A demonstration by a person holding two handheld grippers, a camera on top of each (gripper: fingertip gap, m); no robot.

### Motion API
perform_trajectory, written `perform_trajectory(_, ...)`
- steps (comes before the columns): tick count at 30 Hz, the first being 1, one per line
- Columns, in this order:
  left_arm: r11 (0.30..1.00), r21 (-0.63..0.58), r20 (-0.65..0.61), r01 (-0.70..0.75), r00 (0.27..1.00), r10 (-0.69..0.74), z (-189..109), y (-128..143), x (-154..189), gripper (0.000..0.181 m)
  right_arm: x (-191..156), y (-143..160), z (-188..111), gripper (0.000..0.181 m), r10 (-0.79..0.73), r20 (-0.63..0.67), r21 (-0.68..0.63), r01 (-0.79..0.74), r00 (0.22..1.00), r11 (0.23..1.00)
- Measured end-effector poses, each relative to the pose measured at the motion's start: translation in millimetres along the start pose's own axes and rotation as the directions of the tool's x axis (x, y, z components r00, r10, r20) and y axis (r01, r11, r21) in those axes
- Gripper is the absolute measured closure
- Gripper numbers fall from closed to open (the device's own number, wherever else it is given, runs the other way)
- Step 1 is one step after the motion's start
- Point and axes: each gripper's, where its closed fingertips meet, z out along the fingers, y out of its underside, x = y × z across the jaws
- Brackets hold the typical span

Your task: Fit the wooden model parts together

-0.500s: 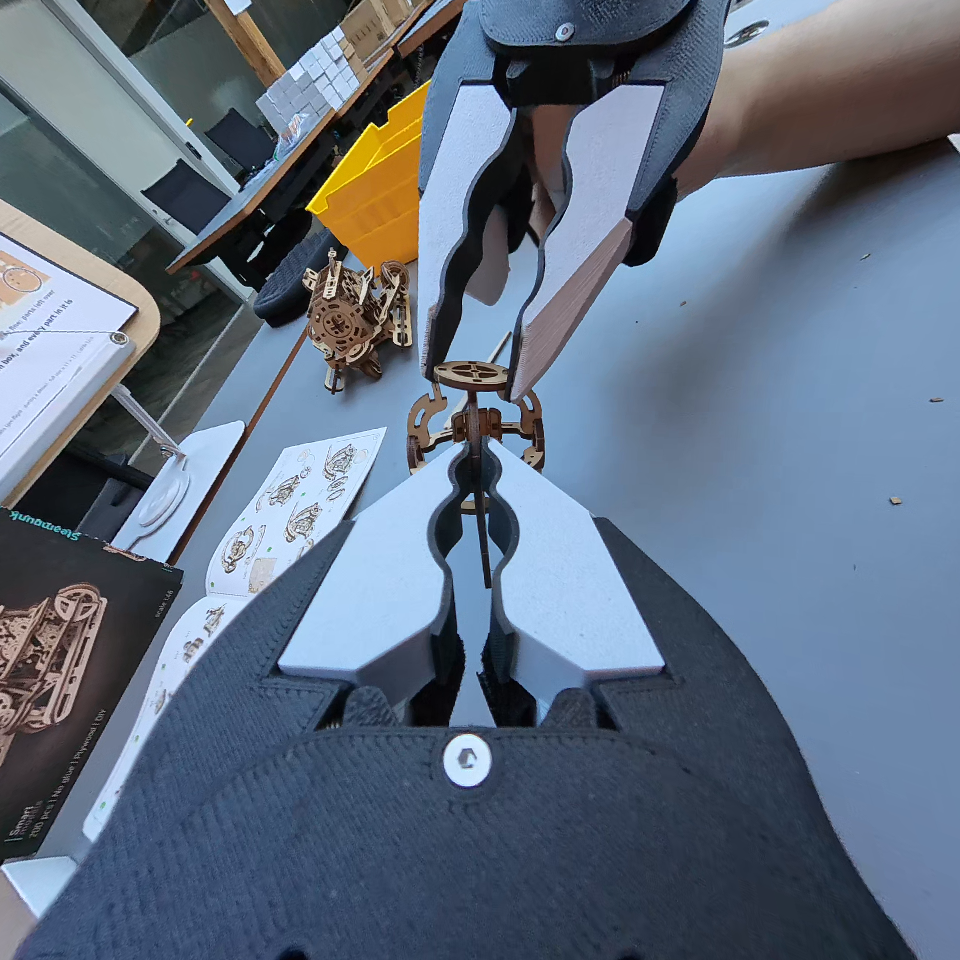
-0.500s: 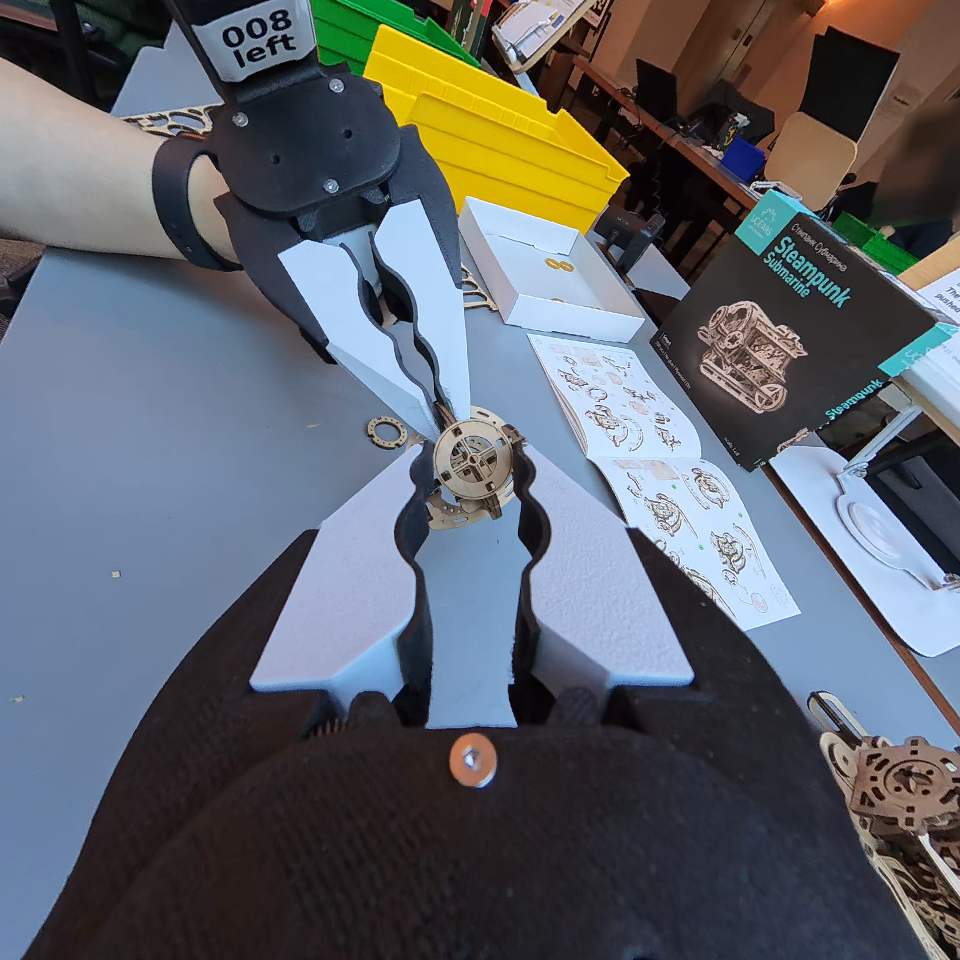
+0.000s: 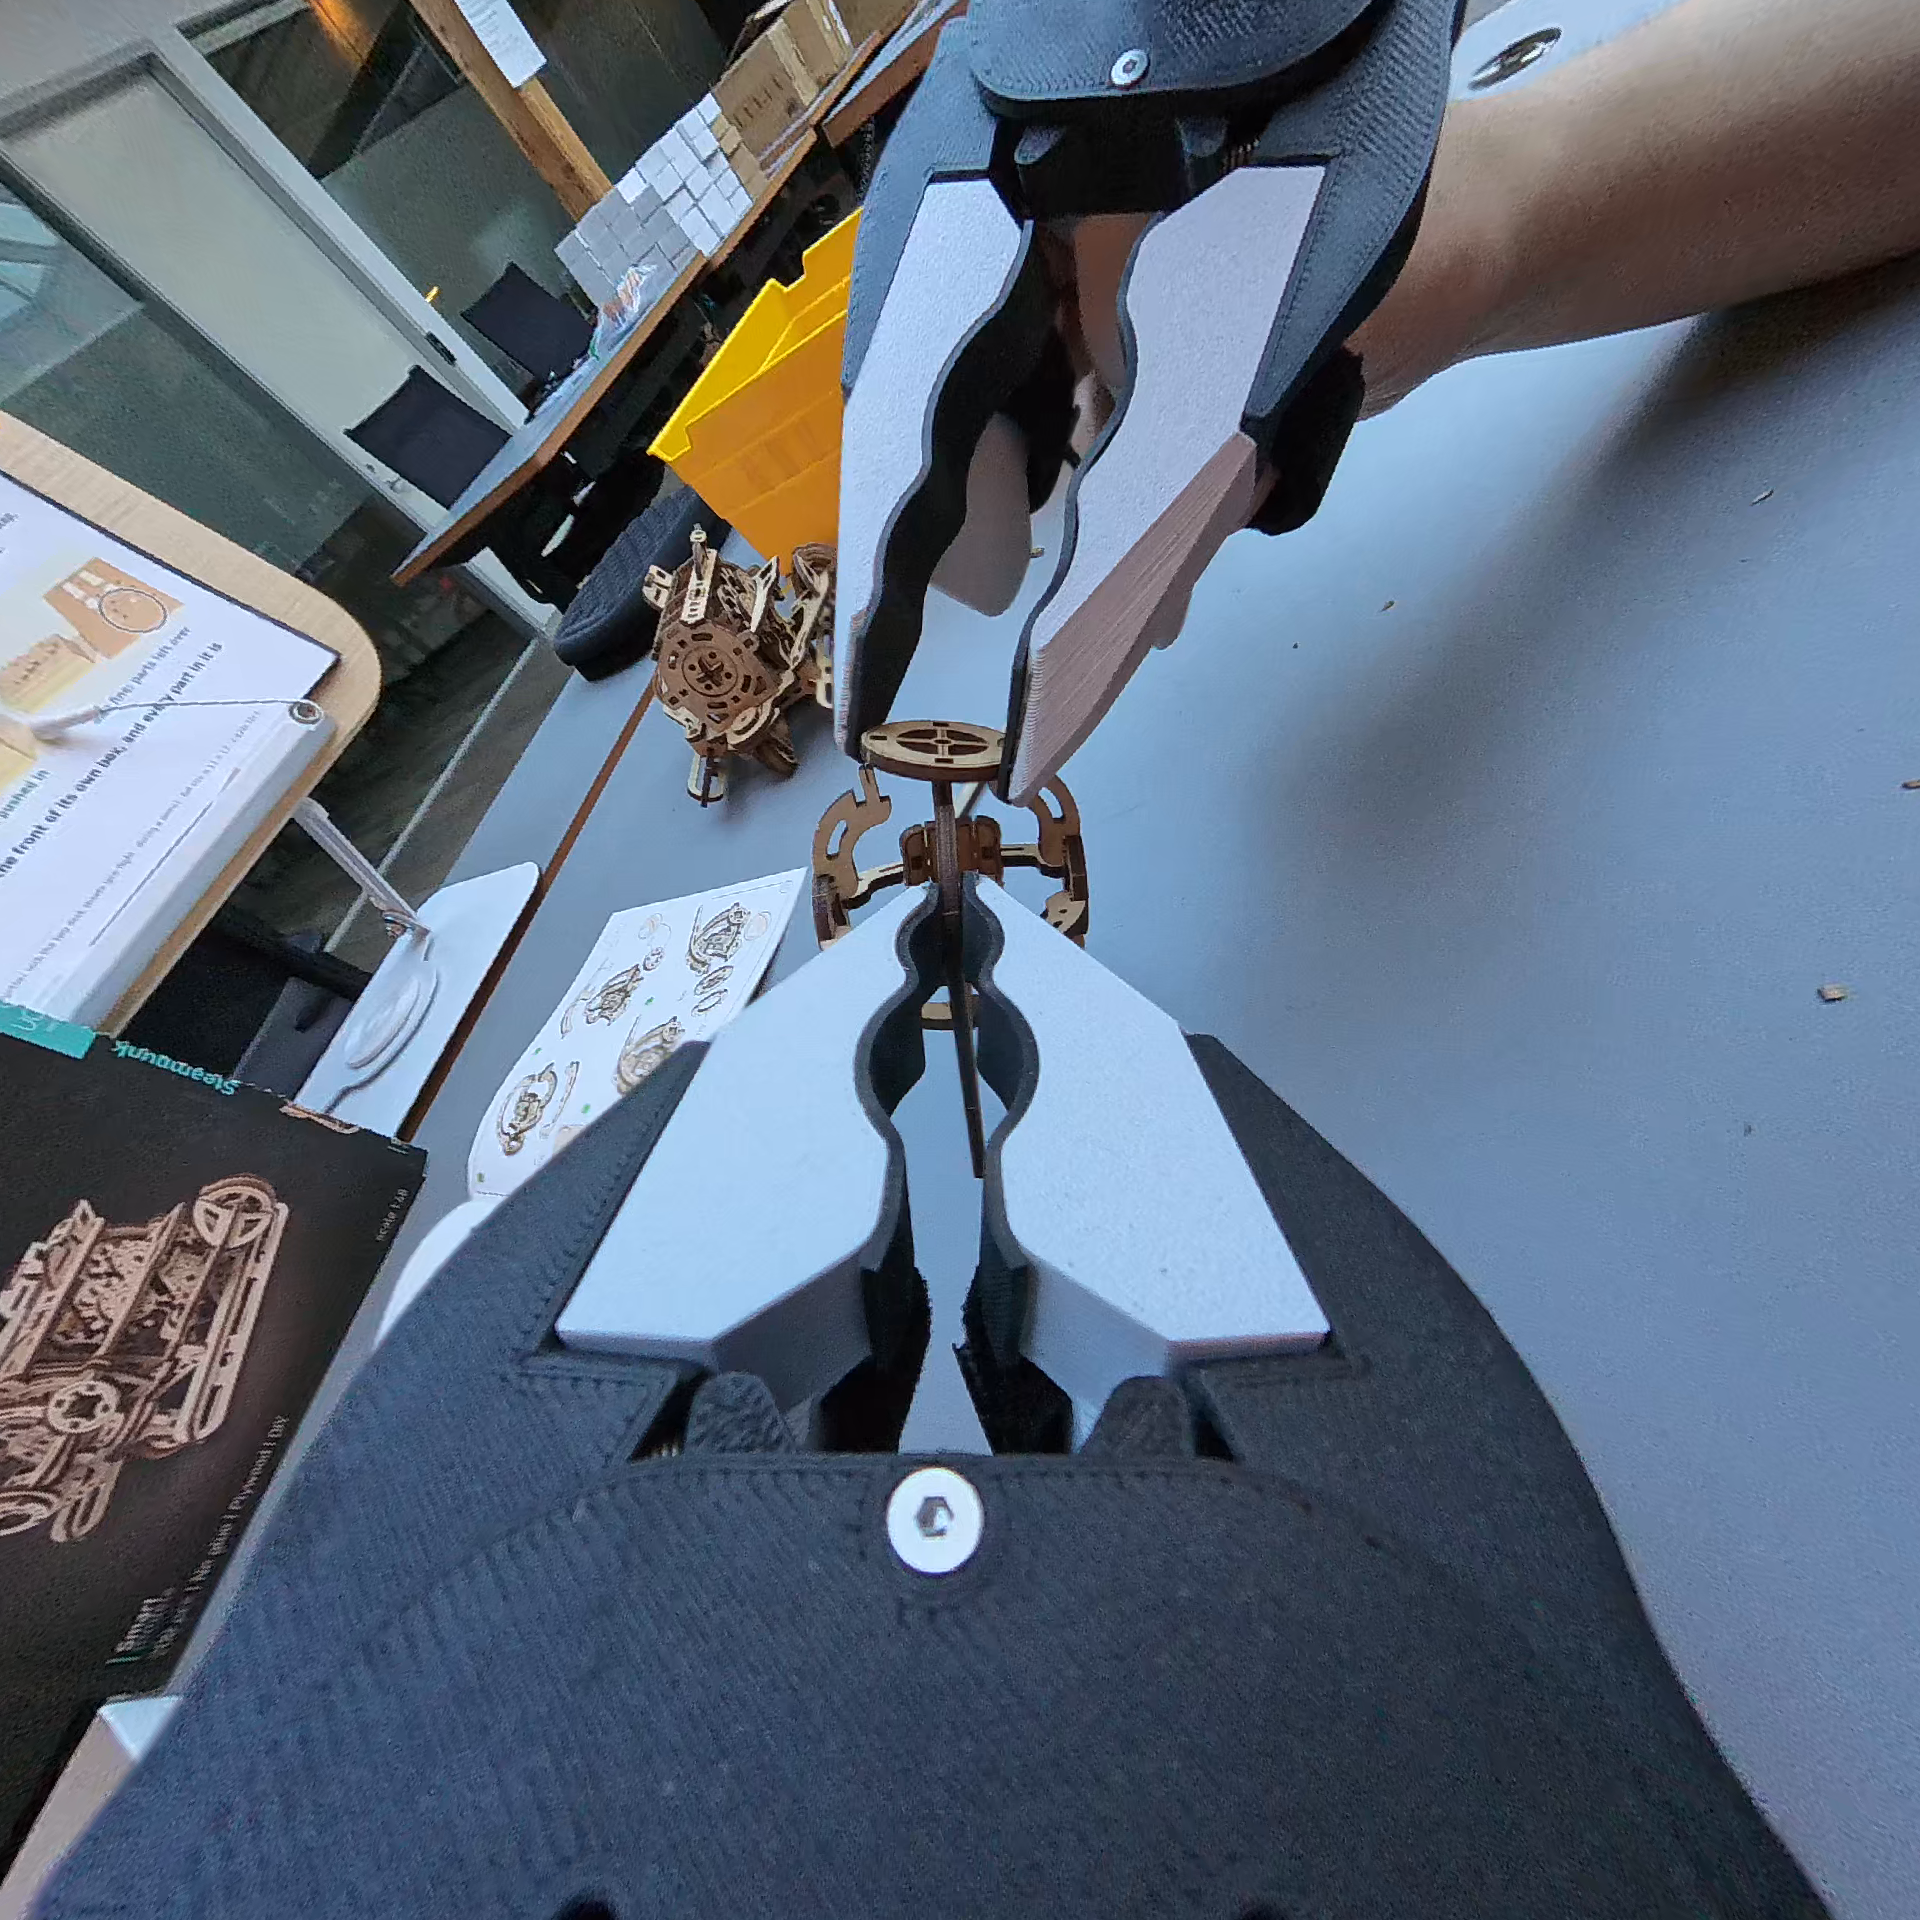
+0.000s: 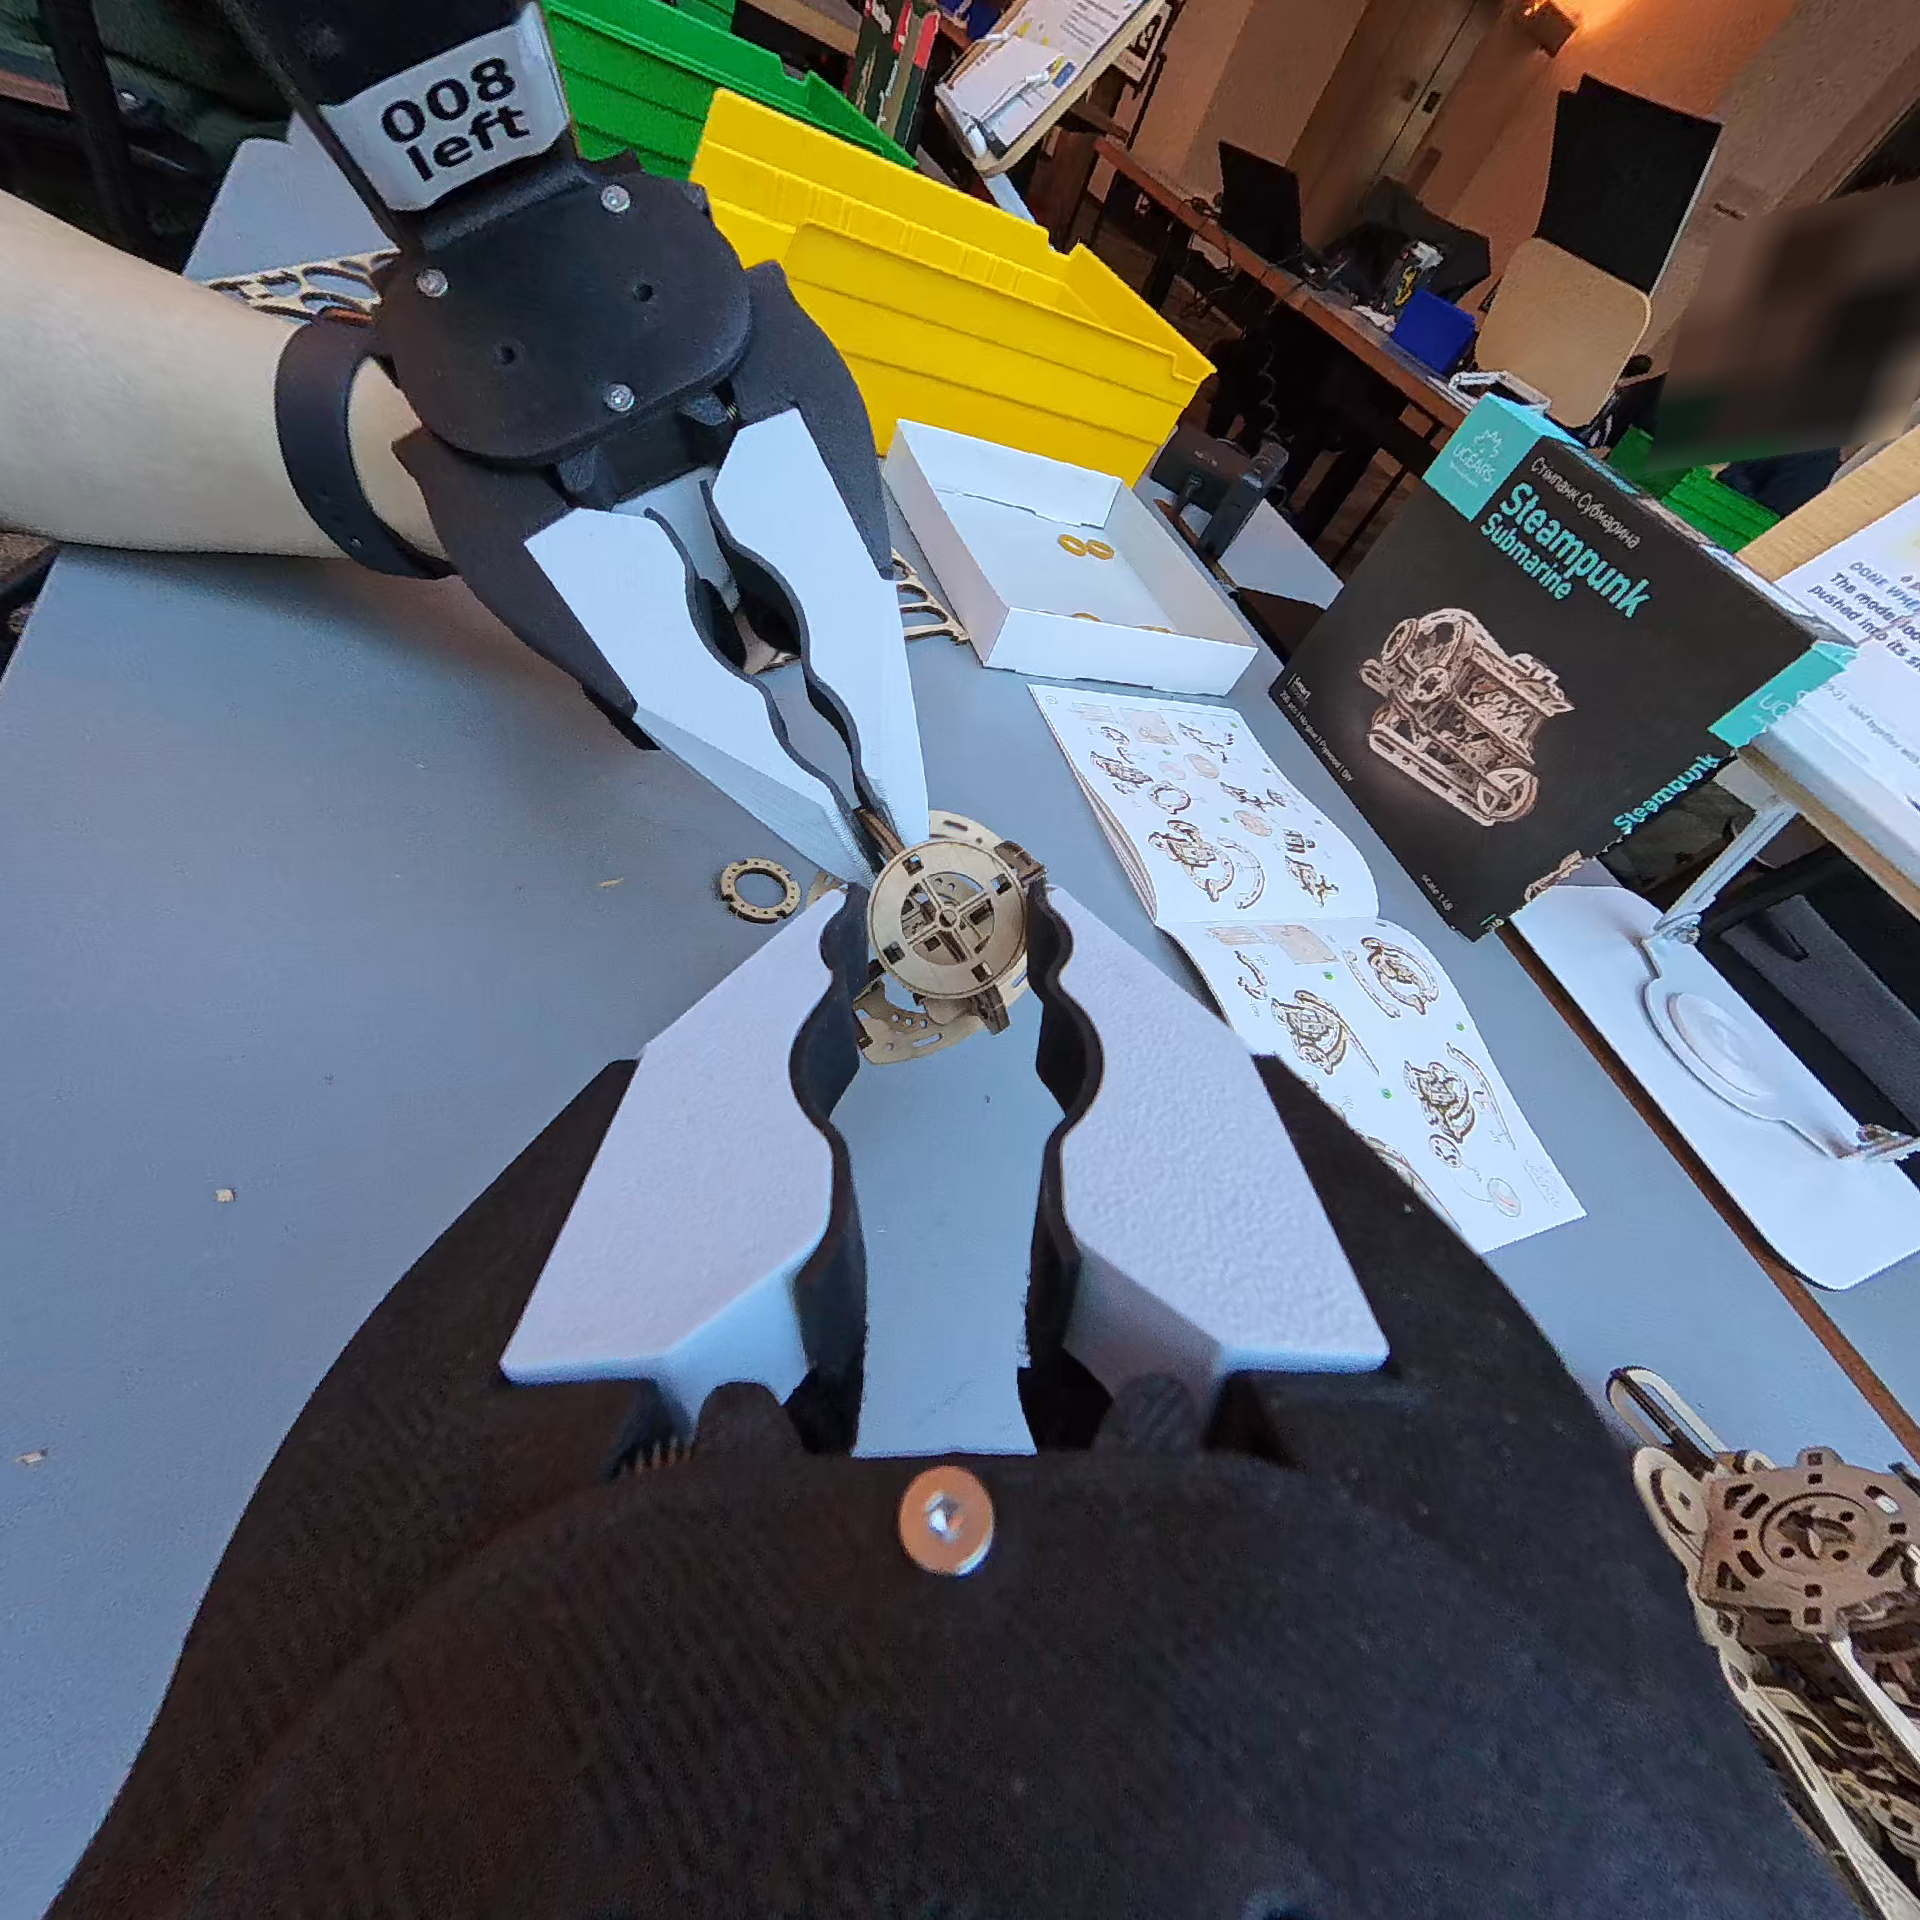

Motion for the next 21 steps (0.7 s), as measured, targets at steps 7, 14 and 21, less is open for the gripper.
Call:
perform_trajectory(7,0.999,0.011,0.015,-0.051,0.999,0.051,-2.5,-2.0,0.2,0.181,-0.7,-0.9,0.2,0.153,0.031,0.01,0.002,-0.031,0.999,1.0)
perform_trajectory(14,0.998,0.03,0.03,-0.06,0.998,0.059,-2.7,-6.5,0.1,0.181,-1.2,6.2,1.3,0.153,-0.01,0.008,-0.051,0.011,1.0,0.999)
perform_trajectory(21,0.998,0.057,0.024,-0.02,1.0,0.019,-3.1,-8.7,-1.0,0.181,0.3,1.9,0.6,0.153,-0.016,0.001,-0.007,0.016,1.0,1.0)
